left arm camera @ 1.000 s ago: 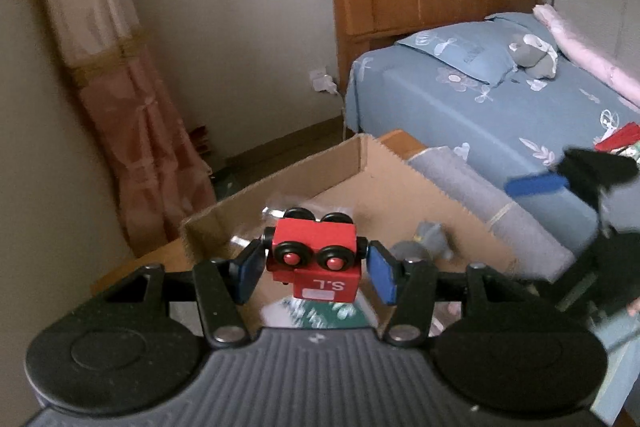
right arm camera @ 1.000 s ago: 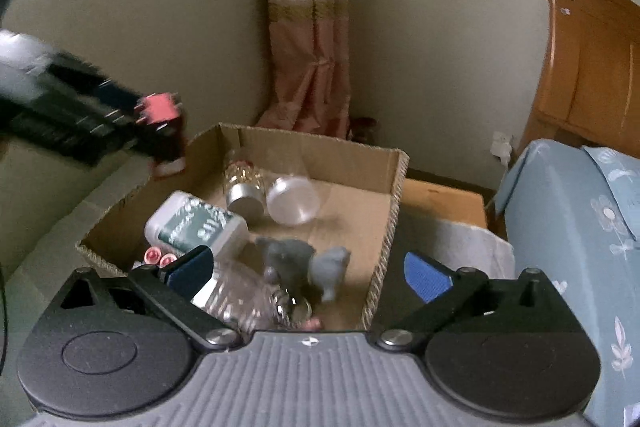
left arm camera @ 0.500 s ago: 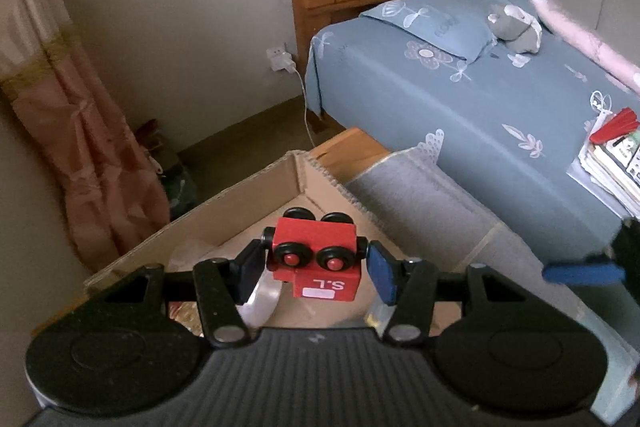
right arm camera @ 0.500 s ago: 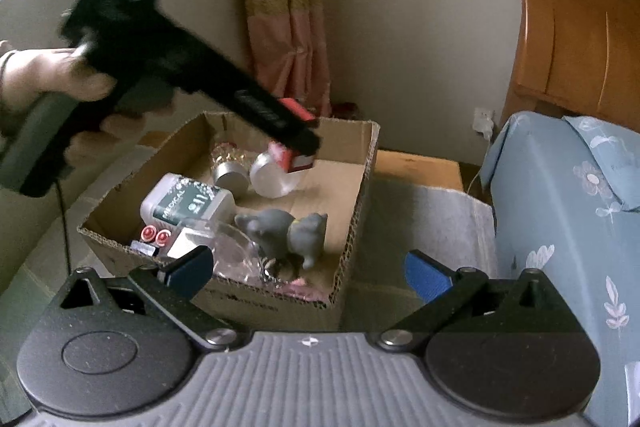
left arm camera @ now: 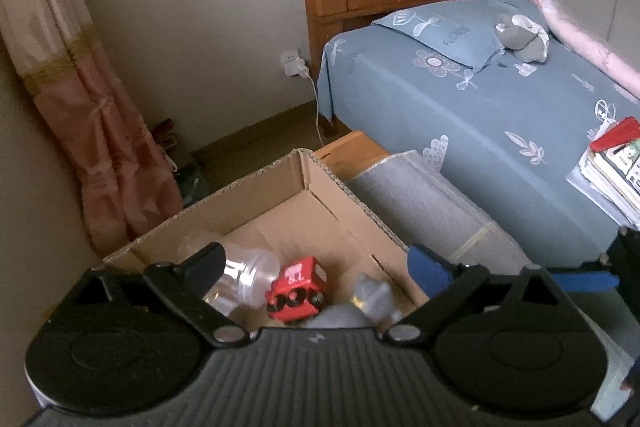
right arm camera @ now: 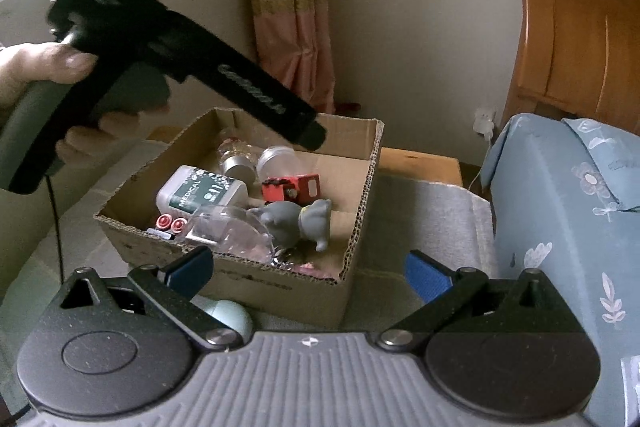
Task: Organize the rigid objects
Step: 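Move the left tool to the teal ball while the right tool reaches the correction tape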
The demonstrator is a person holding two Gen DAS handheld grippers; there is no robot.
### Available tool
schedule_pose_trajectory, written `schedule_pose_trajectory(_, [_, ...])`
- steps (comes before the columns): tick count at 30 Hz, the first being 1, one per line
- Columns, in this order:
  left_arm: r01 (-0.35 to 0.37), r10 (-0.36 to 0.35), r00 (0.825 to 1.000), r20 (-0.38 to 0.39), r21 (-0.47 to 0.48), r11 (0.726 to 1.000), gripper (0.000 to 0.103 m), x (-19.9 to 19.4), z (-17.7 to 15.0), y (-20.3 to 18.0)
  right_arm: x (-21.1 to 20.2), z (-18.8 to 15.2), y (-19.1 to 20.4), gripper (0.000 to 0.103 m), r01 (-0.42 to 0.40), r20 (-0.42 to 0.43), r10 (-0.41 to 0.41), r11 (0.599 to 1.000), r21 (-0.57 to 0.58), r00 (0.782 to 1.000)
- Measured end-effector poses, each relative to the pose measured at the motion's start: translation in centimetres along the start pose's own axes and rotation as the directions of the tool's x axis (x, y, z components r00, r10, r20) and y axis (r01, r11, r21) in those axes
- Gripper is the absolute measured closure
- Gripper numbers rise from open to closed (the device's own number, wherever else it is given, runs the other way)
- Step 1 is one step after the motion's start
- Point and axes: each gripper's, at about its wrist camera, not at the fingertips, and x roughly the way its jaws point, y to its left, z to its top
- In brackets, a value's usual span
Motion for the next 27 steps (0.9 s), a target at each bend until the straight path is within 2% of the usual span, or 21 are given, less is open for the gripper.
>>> schedule_pose_trajectory(8, [-0.042, 0.042, 0.999, 0.022, 0.001, 0.999, 0.005, -4.5, -2.6, -0.7, -1.8, -1.8, 1.3, 0.0, 0.005, -0.004, -0.005, 1.0, 0.001, 1.0])
schedule_pose_trajectory(12, [-0.076, 0.077, 0.997, 0.023, -0.02, 0.997, 0.005, -6.3, -5.0, -0.9, -1.6, -3.9, 1.7, 0.0, -0.033, -0.024, 0.034, 0.999, 0.006, 0.999])
schedule_pose_trajectory(15, [-0.122, 0.123, 0.992, 0.028, -0.032, 0.992, 0.004, -7.4, -7.2, -1.2, -0.8, -5.7, 2.2, 0.0, -0.079, -0.051, 0.079, 0.997, 0.005, 0.996])
schedule_pose_trajectory(21, [-0.165, 0.167, 0.986, 0.018, -0.075, 0.983, 0.004, -8.2, -12.1, -1.2, 2.0, -8.9, 3.0, 0.0, -0.124, -0.129, 0.122, 0.992, -0.005, 0.984])
schedule_pose_trajectory(25, [-0.17, 0.173, 0.985, 0.009, -0.12, 0.978, 0.004, -8.4, -14.8, -1.1, 3.7, -10.0, 3.5, 0.0, -0.129, -0.18, 0.125, 0.991, -0.015, 0.976])
schedule_pose_trajectory(27, [-0.17, 0.172, 0.985, -0.002, -0.139, 0.976, 0.004, -8.4, -16.0, -1.1, 3.8, -10.4, 3.8, 0.0, -0.145, -0.173, 0.138, 0.989, -0.029, 0.975])
